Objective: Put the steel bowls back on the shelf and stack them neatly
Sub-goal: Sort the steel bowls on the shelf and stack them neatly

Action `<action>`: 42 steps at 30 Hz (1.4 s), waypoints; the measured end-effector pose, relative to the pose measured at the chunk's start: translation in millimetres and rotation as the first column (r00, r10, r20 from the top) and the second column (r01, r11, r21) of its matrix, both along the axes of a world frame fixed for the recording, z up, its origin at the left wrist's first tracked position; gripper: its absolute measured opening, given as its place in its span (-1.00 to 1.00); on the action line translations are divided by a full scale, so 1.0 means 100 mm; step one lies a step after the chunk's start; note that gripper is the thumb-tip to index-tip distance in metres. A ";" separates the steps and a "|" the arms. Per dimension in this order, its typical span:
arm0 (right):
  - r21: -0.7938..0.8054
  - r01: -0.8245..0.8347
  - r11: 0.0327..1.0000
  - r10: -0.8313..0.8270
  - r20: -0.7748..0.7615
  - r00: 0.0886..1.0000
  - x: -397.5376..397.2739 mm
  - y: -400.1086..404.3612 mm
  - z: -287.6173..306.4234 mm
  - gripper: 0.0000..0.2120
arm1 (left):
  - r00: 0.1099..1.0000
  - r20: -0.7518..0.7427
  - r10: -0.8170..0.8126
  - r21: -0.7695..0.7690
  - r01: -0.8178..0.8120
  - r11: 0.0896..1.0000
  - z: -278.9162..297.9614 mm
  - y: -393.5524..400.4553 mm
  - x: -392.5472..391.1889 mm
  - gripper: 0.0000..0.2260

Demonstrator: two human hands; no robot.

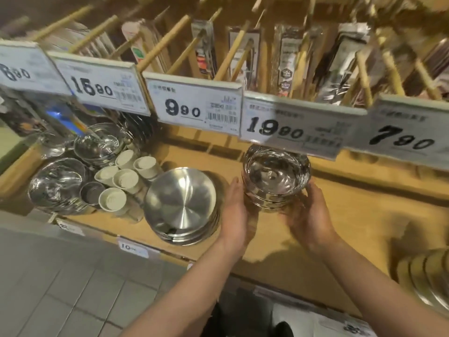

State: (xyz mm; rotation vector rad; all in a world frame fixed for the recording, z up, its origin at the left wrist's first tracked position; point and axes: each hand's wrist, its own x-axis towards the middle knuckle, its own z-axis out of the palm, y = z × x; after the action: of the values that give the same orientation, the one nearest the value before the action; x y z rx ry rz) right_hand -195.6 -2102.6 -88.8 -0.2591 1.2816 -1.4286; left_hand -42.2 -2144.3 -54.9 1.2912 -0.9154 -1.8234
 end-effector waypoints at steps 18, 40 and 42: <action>0.216 -0.379 0.900 0.405 -0.092 0.909 1.15 0.19 0.43 -0.47 | 0.854 0.372 0.363 0.067 -0.415 0.907 0.22 0.31 1.85 -0.80; 0.095 -0.059 0.994 0.064 -0.049 0.997 1.39 0.61 0.28 -0.73 | 0.991 0.114 -0.071 0.086 0.061 0.994 0.09 0.18 1.53 -0.70; 0.104 -0.002 0.995 0.008 -0.051 0.999 1.27 0.82 0.28 -0.69 | 0.986 0.109 -0.123 0.083 0.114 0.990 0.10 0.31 1.37 -0.70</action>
State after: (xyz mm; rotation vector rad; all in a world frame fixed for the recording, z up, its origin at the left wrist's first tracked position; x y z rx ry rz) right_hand -69.1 -2020.8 -60.9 -0.2305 1.3916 -1.3542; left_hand 95.2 -2113.6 -45.1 1.4283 -1.0115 -1.9081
